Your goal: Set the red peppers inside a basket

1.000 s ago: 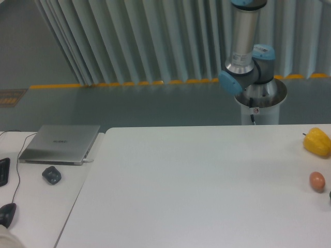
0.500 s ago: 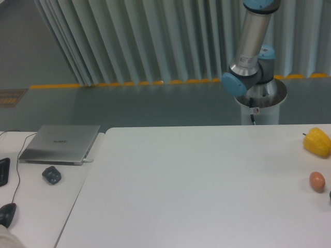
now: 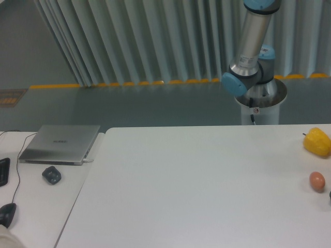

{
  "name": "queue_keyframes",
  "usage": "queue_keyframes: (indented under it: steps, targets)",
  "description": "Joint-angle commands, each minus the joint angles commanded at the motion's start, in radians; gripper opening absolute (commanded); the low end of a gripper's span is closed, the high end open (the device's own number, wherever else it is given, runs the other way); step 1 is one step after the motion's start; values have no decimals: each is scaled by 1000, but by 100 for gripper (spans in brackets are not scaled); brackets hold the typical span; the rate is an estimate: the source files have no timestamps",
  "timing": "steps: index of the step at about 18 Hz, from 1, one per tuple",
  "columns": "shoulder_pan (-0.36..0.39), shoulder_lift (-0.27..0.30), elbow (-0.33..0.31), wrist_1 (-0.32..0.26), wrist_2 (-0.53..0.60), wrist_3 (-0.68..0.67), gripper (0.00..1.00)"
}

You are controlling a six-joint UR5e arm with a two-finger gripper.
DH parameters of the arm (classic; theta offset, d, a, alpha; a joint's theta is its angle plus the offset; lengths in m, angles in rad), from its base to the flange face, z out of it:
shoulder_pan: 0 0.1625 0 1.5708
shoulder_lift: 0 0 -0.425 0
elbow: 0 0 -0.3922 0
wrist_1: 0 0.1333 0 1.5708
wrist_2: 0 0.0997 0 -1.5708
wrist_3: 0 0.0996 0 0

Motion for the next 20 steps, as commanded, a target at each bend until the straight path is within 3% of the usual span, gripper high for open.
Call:
queue_keyframes:
  steps: [3,7,14,17,20]
  targets:
    - [-24,29,12,-2,0,-35,100]
    - [-103,35,61,-24,47,-207,100]
    - [-218,86,83,-101,69,-236,100]
    - [-336,77,86,-103,75,-440,100]
    - [-420,43,101,-100,74,-537,100]
